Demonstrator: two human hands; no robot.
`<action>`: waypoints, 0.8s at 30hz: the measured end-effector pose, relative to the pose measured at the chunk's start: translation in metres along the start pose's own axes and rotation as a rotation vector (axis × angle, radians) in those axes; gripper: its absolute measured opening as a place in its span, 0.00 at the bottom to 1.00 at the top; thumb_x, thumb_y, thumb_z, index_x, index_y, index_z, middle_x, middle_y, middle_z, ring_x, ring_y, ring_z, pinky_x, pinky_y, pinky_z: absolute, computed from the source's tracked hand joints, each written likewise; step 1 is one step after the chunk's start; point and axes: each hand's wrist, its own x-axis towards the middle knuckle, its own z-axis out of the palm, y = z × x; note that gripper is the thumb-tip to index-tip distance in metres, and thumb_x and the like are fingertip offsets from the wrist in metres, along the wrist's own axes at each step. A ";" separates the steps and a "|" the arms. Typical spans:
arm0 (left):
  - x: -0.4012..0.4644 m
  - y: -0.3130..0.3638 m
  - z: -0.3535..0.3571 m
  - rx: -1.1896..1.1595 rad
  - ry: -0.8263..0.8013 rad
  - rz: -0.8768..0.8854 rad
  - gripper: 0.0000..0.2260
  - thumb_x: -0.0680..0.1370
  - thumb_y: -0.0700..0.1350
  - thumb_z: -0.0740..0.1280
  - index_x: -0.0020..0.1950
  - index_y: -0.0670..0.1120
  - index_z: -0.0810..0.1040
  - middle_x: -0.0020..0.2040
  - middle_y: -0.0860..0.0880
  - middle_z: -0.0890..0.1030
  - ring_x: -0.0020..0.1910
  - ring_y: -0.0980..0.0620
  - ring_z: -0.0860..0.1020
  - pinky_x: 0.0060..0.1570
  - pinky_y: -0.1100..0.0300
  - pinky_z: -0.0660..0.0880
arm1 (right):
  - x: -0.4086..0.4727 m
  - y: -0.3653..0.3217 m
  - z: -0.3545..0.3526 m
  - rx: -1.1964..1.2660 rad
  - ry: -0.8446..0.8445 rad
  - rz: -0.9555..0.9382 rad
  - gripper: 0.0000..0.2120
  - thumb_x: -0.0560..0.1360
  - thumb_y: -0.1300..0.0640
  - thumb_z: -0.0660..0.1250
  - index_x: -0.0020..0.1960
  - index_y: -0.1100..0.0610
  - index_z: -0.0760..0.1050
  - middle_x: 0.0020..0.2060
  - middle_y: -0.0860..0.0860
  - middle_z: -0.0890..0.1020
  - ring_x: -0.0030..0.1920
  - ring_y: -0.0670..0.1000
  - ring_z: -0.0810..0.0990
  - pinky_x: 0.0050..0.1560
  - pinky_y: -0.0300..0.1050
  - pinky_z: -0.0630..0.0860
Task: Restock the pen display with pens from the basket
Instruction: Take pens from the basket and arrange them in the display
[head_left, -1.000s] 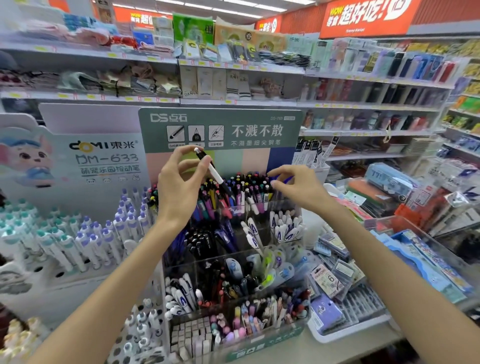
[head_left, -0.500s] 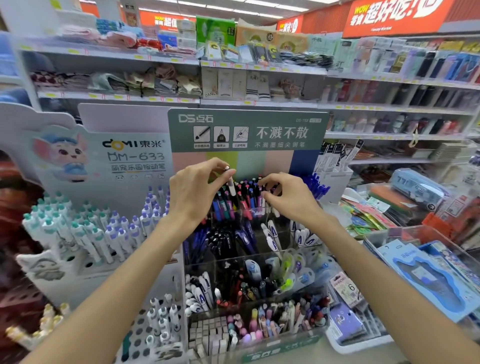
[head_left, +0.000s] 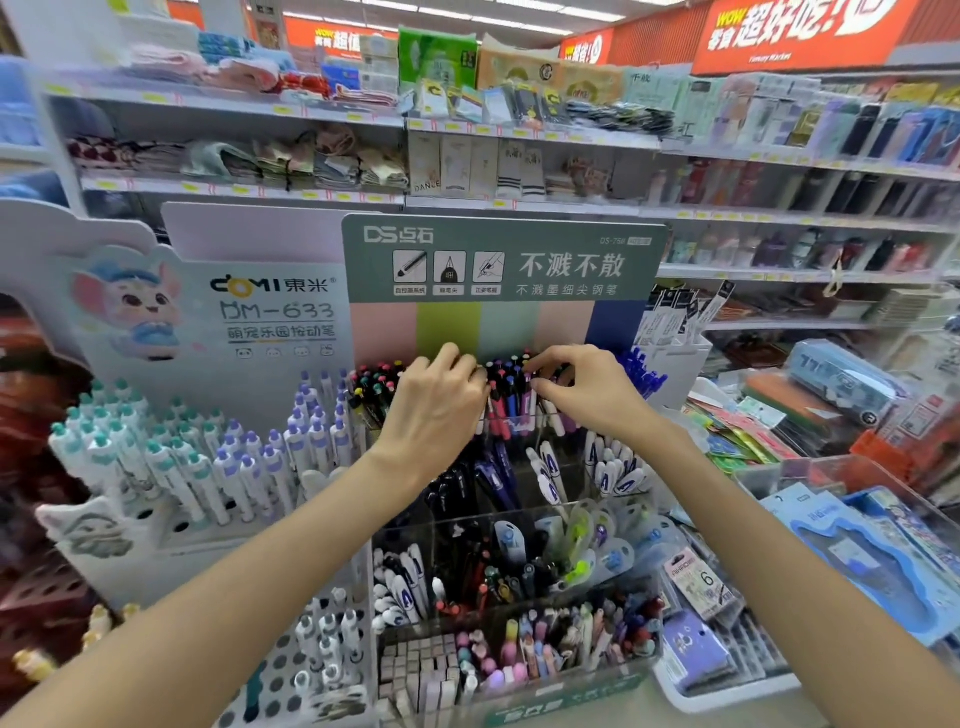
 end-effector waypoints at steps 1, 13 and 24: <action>-0.002 0.002 -0.001 0.004 -0.013 -0.009 0.06 0.72 0.46 0.72 0.45 0.44 0.82 0.40 0.48 0.81 0.44 0.47 0.77 0.37 0.55 0.73 | 0.000 -0.001 -0.001 0.004 -0.004 0.000 0.08 0.74 0.56 0.68 0.53 0.50 0.81 0.44 0.45 0.82 0.42 0.46 0.77 0.49 0.47 0.77; -0.039 -0.095 -0.065 -0.499 -0.322 -0.627 0.16 0.72 0.56 0.72 0.56 0.51 0.77 0.47 0.55 0.79 0.51 0.51 0.75 0.46 0.56 0.72 | 0.014 -0.042 -0.012 0.147 0.003 -0.133 0.08 0.75 0.61 0.67 0.53 0.55 0.81 0.45 0.50 0.84 0.47 0.47 0.81 0.48 0.32 0.76; -0.025 -0.101 -0.042 -0.413 -0.629 -0.542 0.14 0.70 0.53 0.74 0.52 0.49 0.80 0.49 0.48 0.82 0.49 0.45 0.79 0.46 0.54 0.75 | 0.048 -0.093 0.061 -0.633 -0.258 -0.442 0.30 0.74 0.43 0.67 0.69 0.55 0.64 0.58 0.54 0.79 0.59 0.57 0.76 0.62 0.51 0.67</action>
